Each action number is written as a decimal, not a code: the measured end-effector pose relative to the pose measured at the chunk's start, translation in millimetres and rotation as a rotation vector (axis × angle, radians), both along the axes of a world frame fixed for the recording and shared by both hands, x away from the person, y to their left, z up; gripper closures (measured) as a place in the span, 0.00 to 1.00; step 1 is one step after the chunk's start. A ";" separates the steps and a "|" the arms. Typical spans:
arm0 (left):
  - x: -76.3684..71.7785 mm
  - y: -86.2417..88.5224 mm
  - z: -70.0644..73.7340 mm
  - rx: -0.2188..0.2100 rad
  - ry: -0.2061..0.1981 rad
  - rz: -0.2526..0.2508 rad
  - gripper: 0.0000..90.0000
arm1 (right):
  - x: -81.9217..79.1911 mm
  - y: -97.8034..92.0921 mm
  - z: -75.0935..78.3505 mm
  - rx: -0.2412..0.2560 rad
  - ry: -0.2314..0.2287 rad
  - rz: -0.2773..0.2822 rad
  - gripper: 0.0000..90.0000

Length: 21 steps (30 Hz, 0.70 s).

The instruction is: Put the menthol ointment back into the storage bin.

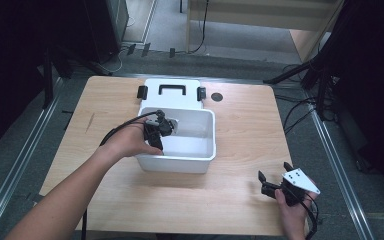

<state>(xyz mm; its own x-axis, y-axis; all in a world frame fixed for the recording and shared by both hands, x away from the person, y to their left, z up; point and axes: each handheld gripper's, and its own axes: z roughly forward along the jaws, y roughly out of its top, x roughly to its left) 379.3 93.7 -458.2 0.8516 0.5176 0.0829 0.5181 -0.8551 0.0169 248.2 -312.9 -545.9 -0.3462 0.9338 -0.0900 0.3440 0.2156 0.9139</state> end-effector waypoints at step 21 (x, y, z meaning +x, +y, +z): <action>-17.5 36.7 77.6 -0.173 -0.074 0.050 0.60 | 0.8 2.6 -0.2 -0.023 0.010 -0.003 0.06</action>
<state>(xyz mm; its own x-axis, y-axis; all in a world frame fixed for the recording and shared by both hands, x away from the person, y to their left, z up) 361.7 130.4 -380.6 0.8191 0.5715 0.0501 0.5522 -0.8091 0.2013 249.0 -310.3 -546.1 -0.3439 0.9327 -0.1084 0.3535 0.2356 0.9053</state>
